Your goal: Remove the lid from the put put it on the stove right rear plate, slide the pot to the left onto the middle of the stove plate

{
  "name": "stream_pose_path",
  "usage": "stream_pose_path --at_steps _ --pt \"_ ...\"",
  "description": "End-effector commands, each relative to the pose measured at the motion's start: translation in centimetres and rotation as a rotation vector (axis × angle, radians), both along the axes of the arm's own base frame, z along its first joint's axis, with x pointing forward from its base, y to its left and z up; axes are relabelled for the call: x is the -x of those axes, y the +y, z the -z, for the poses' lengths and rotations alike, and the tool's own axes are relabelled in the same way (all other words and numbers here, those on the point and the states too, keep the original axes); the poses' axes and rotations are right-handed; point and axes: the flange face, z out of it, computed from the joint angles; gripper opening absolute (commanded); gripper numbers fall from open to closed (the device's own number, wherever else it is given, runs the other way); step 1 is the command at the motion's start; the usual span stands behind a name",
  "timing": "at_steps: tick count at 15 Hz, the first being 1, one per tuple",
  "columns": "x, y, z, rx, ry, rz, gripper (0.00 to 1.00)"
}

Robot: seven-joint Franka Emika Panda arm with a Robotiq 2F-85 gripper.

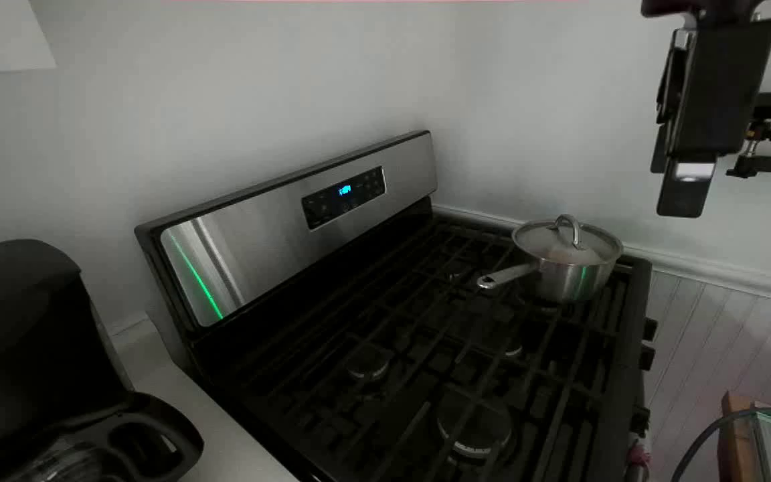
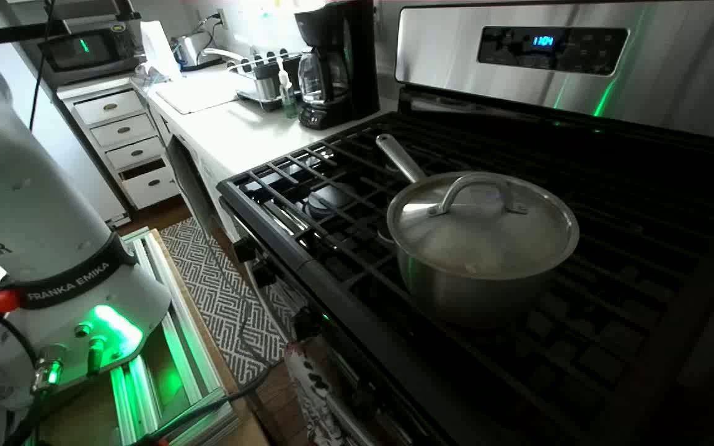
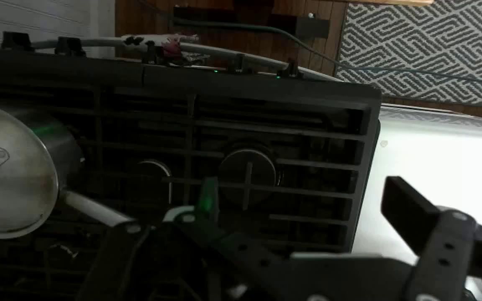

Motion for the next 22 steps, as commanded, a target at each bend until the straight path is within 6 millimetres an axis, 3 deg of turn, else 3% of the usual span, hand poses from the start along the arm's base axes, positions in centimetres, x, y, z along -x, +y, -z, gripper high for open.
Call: stream_pose_path --at_steps 1,6,10,15,22 --pt "0.0 0.0 -0.1 0.000 0.001 0.000 1.00" --pt "0.0 0.0 -0.1 0.000 0.001 0.000 1.00" --pt "-1.6 -3.2 0.5 0.005 0.028 0.085 1.00" --pt "-3.3 -8.2 2.1 0.064 0.042 0.160 1.00" --pt "-5.5 -17.1 5.0 0.051 0.027 0.335 1.00"
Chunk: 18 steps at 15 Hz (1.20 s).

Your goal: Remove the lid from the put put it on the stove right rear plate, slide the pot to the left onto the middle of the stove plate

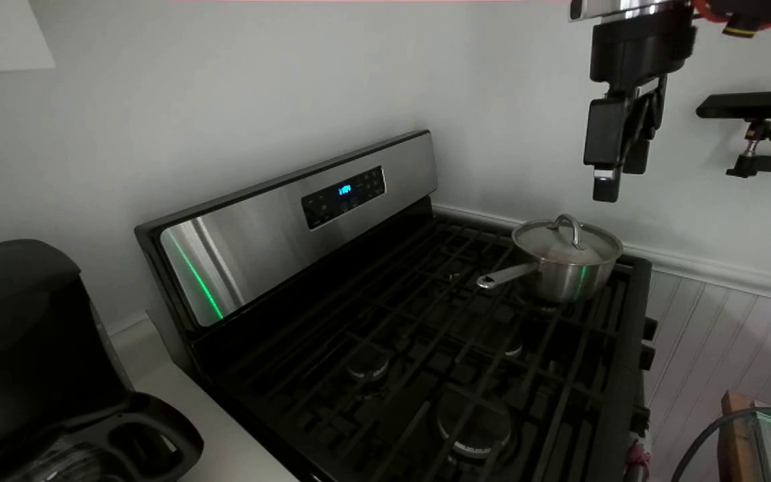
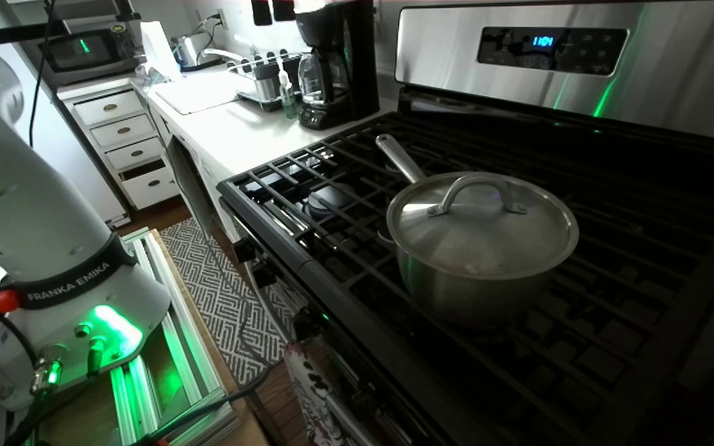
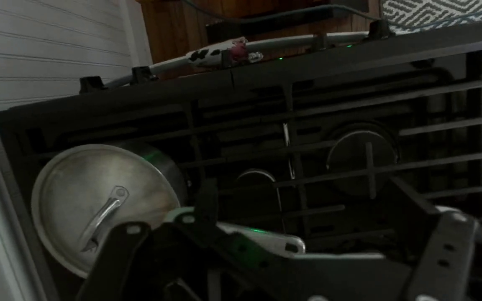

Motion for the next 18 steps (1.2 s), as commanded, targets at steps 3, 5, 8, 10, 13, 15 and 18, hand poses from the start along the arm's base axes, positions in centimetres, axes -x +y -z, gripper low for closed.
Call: stream_pose_path --at_steps 3,5,8,10,13,15,18 --pt "-0.8 -3.6 0.8 -0.022 -0.031 0.083 1.00" --pt "-1.1 -5.1 0.9 -0.030 -0.054 0.114 1.00" --pt "-1.3 -5.2 0.7 -0.029 -0.059 0.122 1.00" --pt "-2.1 -6.9 1.8 -0.036 -0.014 0.194 1.00" --pt "-2.4 -9.2 3.6 -0.025 -0.001 0.302 1.00" --pt "-2.8 -10.8 4.8 -0.029 0.002 0.359 1.00" --pt "-3.6 -13.3 6.2 -0.026 -0.024 0.419 1.00"
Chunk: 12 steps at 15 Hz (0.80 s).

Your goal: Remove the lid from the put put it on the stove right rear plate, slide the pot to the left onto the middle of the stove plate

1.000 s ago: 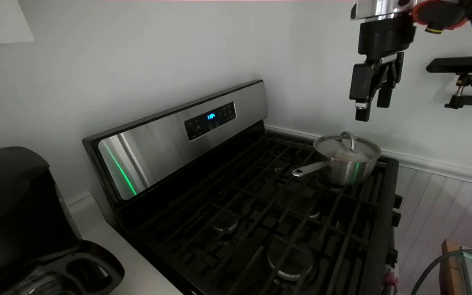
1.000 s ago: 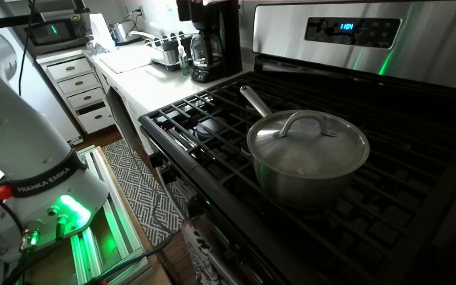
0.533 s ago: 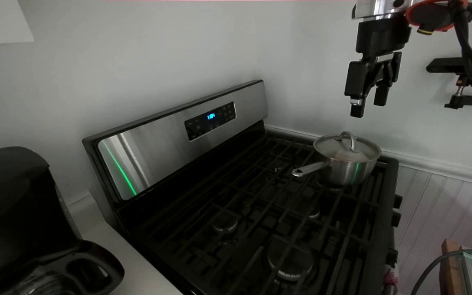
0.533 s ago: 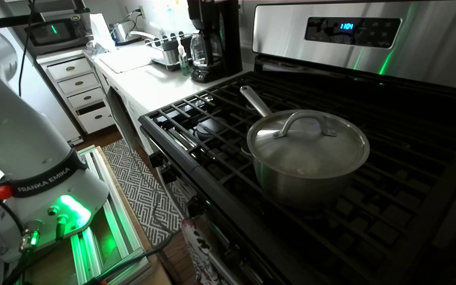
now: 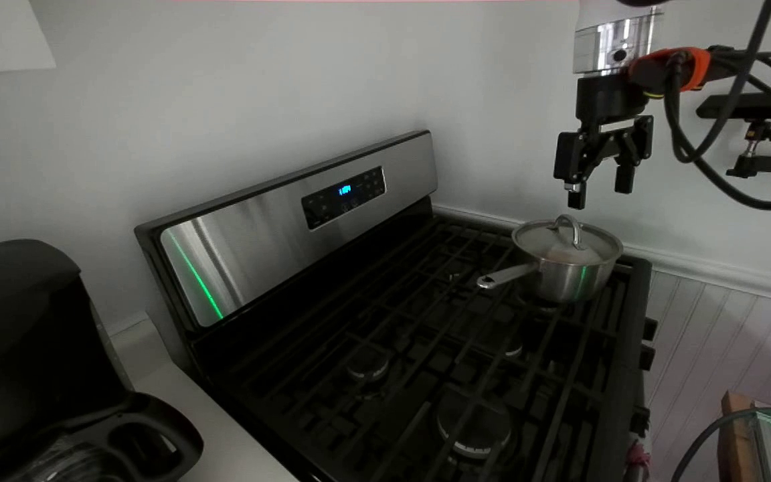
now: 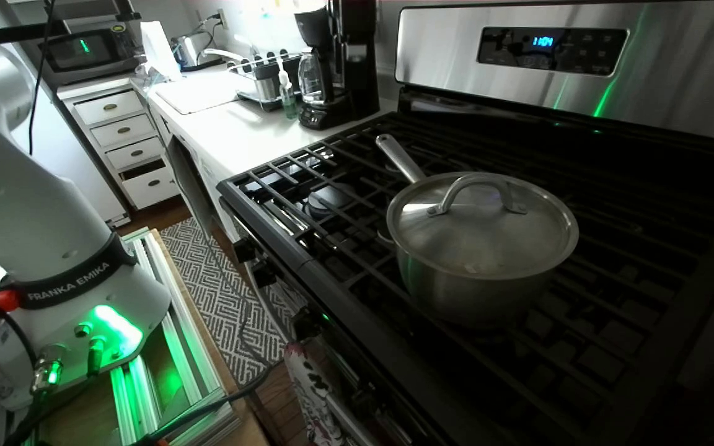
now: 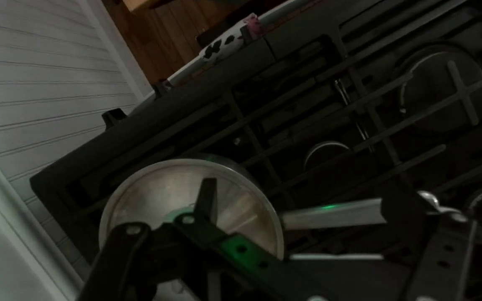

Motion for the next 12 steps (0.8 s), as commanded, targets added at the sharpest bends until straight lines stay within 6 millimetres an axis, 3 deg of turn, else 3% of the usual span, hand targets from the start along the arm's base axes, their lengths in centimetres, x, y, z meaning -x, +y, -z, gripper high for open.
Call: stream_pose_path --at_steps 1,7,12 --pt "-1.5 -3.5 1.2 0.015 -0.032 0.092 1.00" --pt "-2.0 -8.7 3.5 0.047 -0.061 0.202 1.00" --pt "-2.3 -11.0 5.5 0.048 -0.046 0.249 1.00"
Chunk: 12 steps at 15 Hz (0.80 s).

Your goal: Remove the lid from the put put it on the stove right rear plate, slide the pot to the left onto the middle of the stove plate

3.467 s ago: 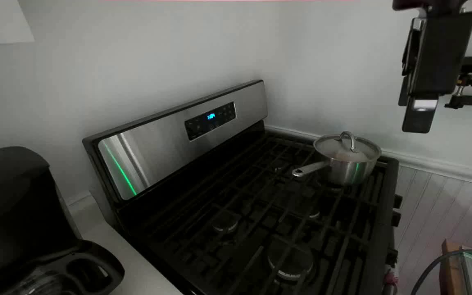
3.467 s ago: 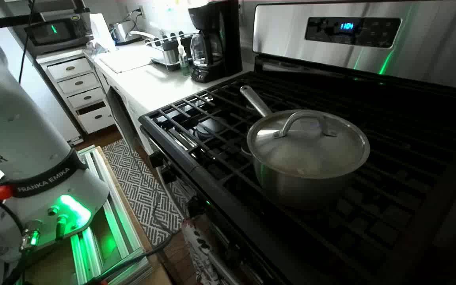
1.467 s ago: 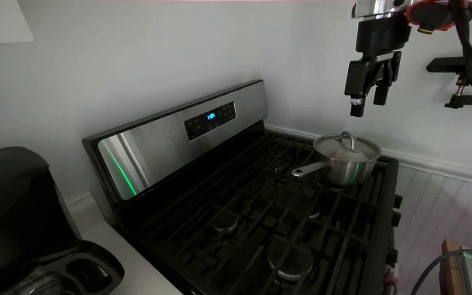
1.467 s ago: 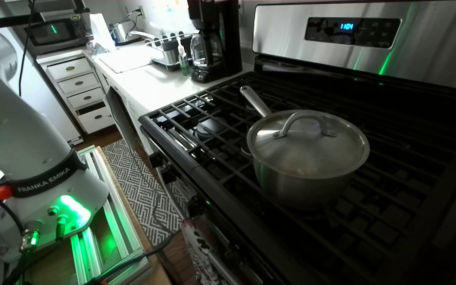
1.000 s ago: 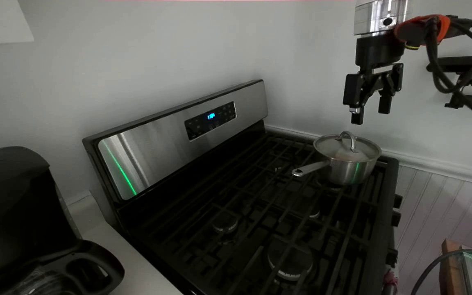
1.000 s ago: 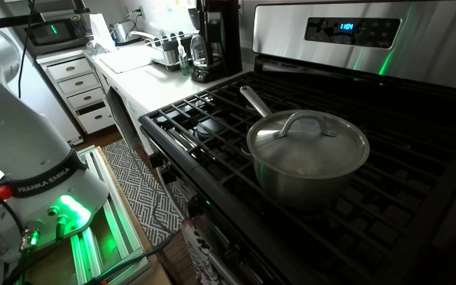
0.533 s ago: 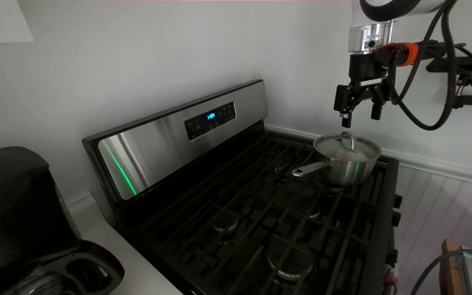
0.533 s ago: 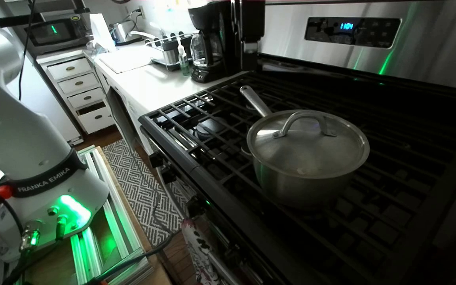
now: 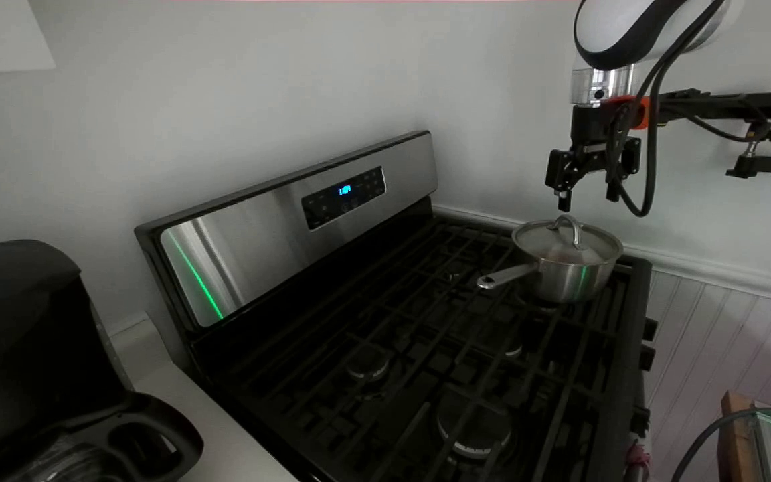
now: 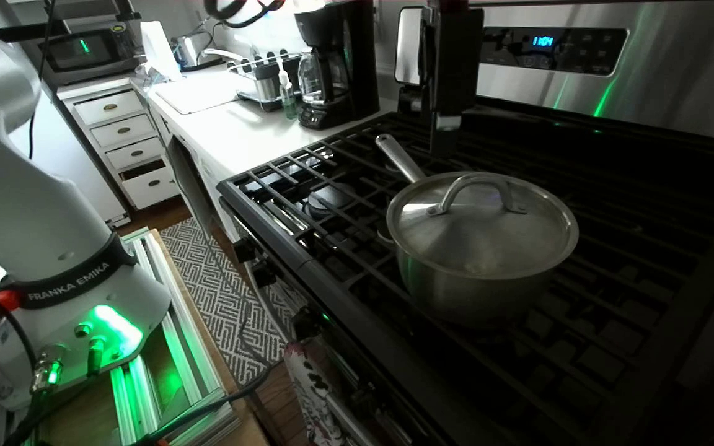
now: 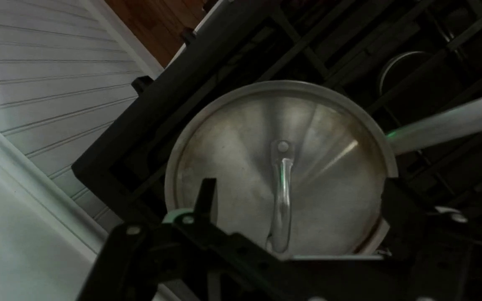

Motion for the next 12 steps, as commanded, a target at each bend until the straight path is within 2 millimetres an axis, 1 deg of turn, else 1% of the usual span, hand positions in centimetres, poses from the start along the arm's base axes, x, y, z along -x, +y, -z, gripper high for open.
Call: stream_pose_path --at_steps 1,5,9,10,11,12 --pt "-1.1 -1.6 1.4 -0.009 -0.007 0.058 1.00" --pt "-2.0 -1.9 3.2 -0.034 -0.008 0.069 1.00" --pt "-3.0 -2.3 4.6 -0.033 -0.012 0.083 1.00" --pt "-3.2 -2.4 4.8 -0.032 -0.010 0.082 0.94" --pt "-3.3 -2.5 5.1 -0.039 0.000 0.079 0.78" --pt "-3.4 -2.6 5.3 -0.036 0.003 0.083 0.66"
